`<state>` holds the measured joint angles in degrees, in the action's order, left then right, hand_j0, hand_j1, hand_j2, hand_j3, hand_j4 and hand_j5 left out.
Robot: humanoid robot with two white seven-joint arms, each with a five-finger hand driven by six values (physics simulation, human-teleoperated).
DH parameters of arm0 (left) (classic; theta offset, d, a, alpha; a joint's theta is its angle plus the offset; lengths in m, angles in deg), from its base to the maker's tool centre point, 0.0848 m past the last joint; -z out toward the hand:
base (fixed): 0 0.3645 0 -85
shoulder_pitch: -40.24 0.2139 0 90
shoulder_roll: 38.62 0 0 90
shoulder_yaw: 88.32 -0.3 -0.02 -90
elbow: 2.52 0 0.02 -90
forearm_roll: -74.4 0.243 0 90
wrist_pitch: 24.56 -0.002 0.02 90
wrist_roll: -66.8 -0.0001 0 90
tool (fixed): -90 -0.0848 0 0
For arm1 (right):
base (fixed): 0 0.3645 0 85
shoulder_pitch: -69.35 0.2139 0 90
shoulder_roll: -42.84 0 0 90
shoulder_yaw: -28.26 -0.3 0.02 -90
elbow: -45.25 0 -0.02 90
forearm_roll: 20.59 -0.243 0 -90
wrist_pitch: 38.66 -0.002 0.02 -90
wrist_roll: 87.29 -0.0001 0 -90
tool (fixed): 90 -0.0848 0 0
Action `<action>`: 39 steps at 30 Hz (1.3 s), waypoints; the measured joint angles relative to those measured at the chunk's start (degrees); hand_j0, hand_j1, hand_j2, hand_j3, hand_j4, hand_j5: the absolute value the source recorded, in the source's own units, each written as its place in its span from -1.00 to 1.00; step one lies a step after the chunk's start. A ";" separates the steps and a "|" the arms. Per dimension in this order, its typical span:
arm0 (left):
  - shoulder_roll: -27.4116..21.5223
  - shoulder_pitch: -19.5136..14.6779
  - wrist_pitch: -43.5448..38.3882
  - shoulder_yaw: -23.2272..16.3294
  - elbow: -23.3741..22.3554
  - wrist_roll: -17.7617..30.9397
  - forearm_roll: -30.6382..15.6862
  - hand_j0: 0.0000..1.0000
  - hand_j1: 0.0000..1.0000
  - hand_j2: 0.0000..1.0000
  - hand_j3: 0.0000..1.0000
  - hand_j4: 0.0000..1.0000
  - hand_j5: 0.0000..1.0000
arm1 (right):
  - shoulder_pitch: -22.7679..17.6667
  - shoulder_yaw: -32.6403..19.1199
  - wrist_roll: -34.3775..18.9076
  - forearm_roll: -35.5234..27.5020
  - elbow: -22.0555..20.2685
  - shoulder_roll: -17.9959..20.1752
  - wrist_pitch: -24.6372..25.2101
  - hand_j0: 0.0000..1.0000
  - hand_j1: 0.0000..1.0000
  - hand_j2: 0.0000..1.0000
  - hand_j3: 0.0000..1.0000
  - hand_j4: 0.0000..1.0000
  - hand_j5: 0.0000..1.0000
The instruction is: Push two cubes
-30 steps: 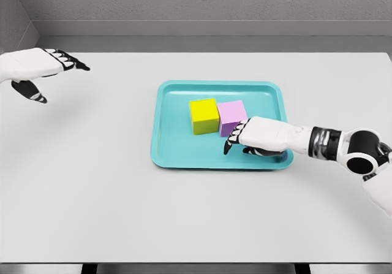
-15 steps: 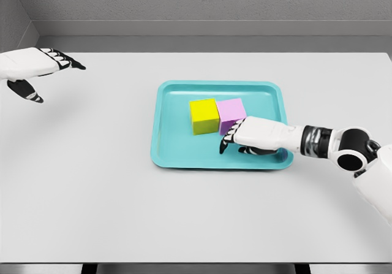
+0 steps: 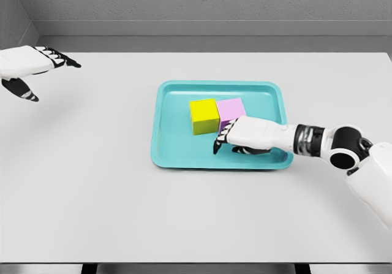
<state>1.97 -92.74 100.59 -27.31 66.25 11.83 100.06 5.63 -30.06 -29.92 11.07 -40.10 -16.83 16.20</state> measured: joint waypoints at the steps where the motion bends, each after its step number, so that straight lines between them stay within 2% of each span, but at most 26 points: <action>1: -0.03 0.00 0.00 0.02 0.00 0.00 -0.03 1.00 1.00 1.00 1.00 1.00 1.00 | 0.00 0.10 0.00 0.02 0.01 -0.03 0.00 0.20 0.20 0.20 0.20 0.20 0.20; 21: 0.05 0.44 0.00 0.13 0.14 0.00 -0.07 1.00 1.00 1.00 1.00 1.00 1.00 | 0.88 0.78 -0.01 0.74 0.65 -1.24 -0.01 0.20 0.20 0.20 0.20 0.20 0.20; 28: -0.03 0.35 0.00 0.13 0.14 0.00 -0.08 1.00 1.00 1.00 1.00 1.00 1.00 | 0.35 0.79 -0.01 0.74 0.26 -0.55 0.00 0.20 0.20 0.20 0.20 0.20 0.20; 31: -0.07 0.35 0.00 0.13 0.14 0.00 -0.09 1.00 1.00 1.00 1.00 1.00 1.00 | 0.00 0.70 0.03 0.34 -0.84 1.81 -0.02 0.20 0.20 0.20 0.20 0.20 0.20; 36: -0.10 0.35 0.00 0.14 0.11 0.00 -0.09 1.00 1.00 1.00 1.00 1.00 1.00 | -1.49 -0.20 0.11 -1.93 -7.74 8.97 -0.02 0.20 0.20 0.20 0.20 0.20 0.20; 39: -0.15 0.35 0.00 0.19 0.08 0.00 -0.09 1.00 1.00 1.00 1.00 1.00 1.00 | -3.87 -4.00 0.09 -6.23 -11.75 14.44 -0.04 0.23 0.23 0.23 0.23 0.23 0.23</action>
<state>1.82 -92.39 100.59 -27.12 66.33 11.83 99.97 1.76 -34.06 -29.83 4.84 -51.85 -2.39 16.15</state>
